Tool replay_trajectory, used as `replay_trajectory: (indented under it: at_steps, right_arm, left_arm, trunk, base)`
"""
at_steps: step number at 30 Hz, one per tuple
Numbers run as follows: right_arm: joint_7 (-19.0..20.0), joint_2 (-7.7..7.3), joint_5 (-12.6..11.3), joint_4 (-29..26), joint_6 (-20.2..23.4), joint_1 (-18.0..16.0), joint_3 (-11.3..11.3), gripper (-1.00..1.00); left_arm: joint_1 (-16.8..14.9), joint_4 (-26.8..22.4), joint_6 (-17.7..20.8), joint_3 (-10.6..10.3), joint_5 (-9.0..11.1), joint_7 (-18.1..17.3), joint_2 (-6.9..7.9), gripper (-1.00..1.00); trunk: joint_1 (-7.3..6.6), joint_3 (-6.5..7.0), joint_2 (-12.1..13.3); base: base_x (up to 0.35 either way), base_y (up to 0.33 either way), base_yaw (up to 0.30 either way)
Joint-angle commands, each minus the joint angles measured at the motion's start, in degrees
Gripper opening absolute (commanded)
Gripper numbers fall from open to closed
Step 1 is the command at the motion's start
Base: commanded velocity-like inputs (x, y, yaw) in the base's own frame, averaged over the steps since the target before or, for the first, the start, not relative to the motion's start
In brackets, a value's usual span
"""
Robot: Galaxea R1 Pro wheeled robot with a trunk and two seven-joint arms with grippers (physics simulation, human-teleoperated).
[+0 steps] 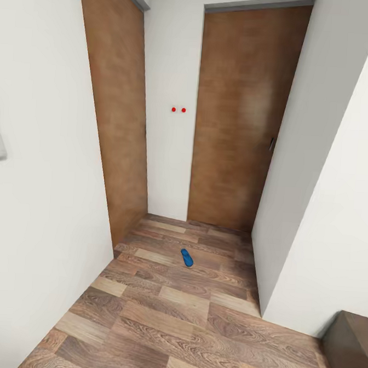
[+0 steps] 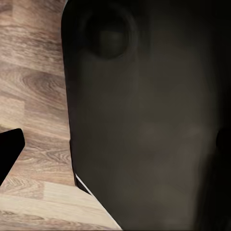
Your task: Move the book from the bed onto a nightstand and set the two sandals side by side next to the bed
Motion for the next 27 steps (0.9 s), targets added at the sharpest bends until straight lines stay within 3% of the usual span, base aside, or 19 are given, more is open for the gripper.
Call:
replay_trajectory:
  at_steps: [1,13,27]
  right_arm:
    - [0.33,0.09,-0.18,0.09,-0.11,-0.09,-0.15,1.0]
    - [0.53,0.12,-0.39,0.09,-0.09,-0.09,-0.34,1.0]
    - [0.53,0.09,-0.44,0.09,-0.09,-0.09,-0.55,1.0]
  left_arm:
    - [-0.01,-0.33,0.33,0.09,0.0,-0.11,-0.18,1.0]
    - [-0.01,-3.08,0.58,0.0,-0.26,-0.17,-0.18,1.0]
    - [-0.01,-3.16,0.51,0.0,-0.27,-0.18,-0.18,1.0]
  trunk:
    - [0.0,-0.03,-0.02]
    - [0.0,-0.03,-0.02]
    - [0.0,-0.03,-0.02]
  base:
    - [0.0,0.0,0.0]
    - [0.009,0.0,0.0]
    - [0.194,0.0,0.0]
